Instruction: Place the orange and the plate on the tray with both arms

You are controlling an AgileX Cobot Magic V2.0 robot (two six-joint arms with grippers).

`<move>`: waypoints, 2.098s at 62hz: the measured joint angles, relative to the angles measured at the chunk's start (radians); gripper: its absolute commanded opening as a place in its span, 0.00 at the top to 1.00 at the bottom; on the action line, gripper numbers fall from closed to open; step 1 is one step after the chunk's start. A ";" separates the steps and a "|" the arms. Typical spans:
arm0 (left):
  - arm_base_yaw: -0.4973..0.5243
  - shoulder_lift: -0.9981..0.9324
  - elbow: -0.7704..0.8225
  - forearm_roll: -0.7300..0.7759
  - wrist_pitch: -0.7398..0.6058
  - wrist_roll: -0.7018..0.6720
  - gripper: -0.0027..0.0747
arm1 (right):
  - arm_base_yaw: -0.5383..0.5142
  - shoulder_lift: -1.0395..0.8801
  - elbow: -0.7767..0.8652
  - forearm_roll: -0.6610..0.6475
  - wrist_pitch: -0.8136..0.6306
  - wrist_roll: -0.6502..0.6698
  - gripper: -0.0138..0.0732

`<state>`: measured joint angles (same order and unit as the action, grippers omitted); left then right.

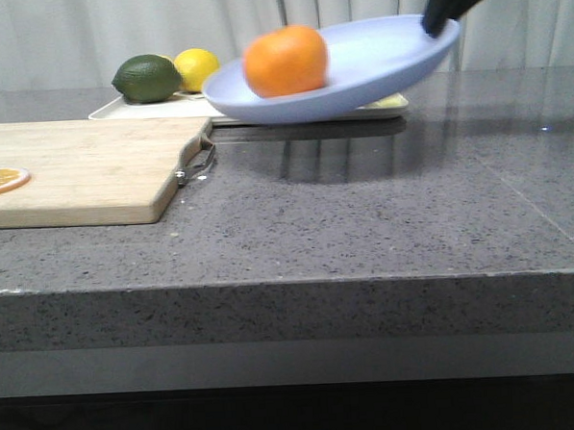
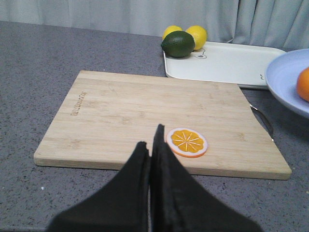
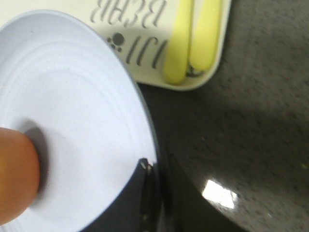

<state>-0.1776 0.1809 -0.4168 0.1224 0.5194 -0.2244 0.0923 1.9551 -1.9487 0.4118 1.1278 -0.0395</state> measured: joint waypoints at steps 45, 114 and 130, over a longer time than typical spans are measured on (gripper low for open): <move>0.000 0.000 0.000 0.000 -0.002 0.000 0.99 | 0.000 0.577 -0.722 0.123 -0.120 0.275 0.91; 0.000 0.000 0.007 0.000 -0.002 0.000 0.99 | 0.035 0.638 -0.729 0.167 -0.256 0.294 0.61; 0.000 0.000 0.009 0.000 -0.002 0.000 0.99 | 0.025 0.626 -0.733 0.169 -0.201 0.294 0.42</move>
<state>-0.1776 0.1809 -0.4082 0.1224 0.5176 -0.2244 0.1176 2.5812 -2.6813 0.5811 0.9268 0.2542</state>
